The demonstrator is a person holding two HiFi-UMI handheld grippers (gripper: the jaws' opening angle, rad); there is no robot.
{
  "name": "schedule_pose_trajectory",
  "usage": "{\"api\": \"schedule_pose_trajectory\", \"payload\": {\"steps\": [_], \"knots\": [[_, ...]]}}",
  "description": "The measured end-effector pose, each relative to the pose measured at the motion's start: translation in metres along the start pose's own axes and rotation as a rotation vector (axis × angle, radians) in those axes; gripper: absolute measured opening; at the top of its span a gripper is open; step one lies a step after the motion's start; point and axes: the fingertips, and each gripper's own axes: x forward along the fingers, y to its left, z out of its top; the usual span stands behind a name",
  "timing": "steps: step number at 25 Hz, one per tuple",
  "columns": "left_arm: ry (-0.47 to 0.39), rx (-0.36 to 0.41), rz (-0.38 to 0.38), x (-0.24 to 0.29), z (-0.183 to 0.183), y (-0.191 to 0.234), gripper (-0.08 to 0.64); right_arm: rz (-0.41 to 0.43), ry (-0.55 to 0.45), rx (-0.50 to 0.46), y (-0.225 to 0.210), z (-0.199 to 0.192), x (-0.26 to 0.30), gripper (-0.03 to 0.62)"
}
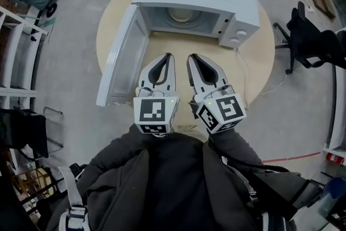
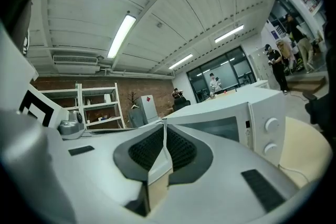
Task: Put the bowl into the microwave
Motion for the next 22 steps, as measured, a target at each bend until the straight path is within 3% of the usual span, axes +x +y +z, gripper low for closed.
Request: {"api": "schedule_pose_trajectory", "payload": {"steps": [10,22], "knots": [[-0.079,0.015,-0.076,-0.035,0.022,-0.001,0.009,-0.031,-0.045,-0.101,0.046,0.011,-0.016,0.008],[-0.14,-0.009,-0.104,-0.062,0.034,-0.004,0.009,-0.045,-0.052,-0.128,0.072,0.013,-0.024,0.008]]}}
